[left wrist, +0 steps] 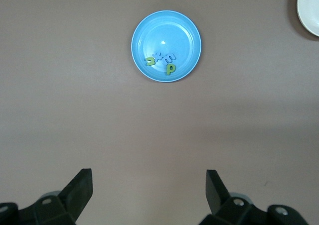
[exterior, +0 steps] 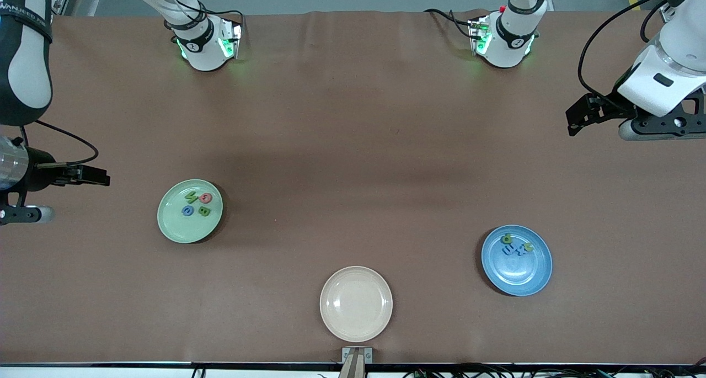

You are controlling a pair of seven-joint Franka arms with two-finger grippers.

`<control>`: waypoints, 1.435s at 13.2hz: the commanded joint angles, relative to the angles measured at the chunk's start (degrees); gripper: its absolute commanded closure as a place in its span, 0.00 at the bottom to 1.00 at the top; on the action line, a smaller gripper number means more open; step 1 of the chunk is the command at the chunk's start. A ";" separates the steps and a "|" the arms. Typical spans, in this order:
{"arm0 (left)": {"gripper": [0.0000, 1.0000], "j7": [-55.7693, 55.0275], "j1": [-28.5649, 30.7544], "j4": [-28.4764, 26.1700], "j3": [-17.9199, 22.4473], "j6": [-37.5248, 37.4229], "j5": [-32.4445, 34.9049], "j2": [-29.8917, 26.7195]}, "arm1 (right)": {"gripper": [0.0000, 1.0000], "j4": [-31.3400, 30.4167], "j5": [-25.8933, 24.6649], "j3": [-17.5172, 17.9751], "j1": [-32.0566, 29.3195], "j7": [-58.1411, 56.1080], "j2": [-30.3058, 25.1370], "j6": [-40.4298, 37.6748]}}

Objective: Sort upper and lower case letters into plates

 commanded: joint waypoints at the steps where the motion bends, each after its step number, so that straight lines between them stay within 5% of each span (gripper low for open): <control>1: 0.00 0.82 0.59 -0.02 -0.33 -0.22 0.09 -0.46 | 0.00 -7.48 0.75 0.75 -1.08 -0.87 -7.14 1.60; 7: 0.00 0.82 0.68 0.15 -0.24 -0.31 0.09 -0.72 | 0.00 -20.68 0.66 0.84 -0.29 -0.96 -17.96 7.68; 19: 0.00 1.17 0.68 0.77 0.29 -0.31 0.09 -0.72 | 0.00 -22.19 0.22 1.28 0.24 -1.04 -22.81 6.80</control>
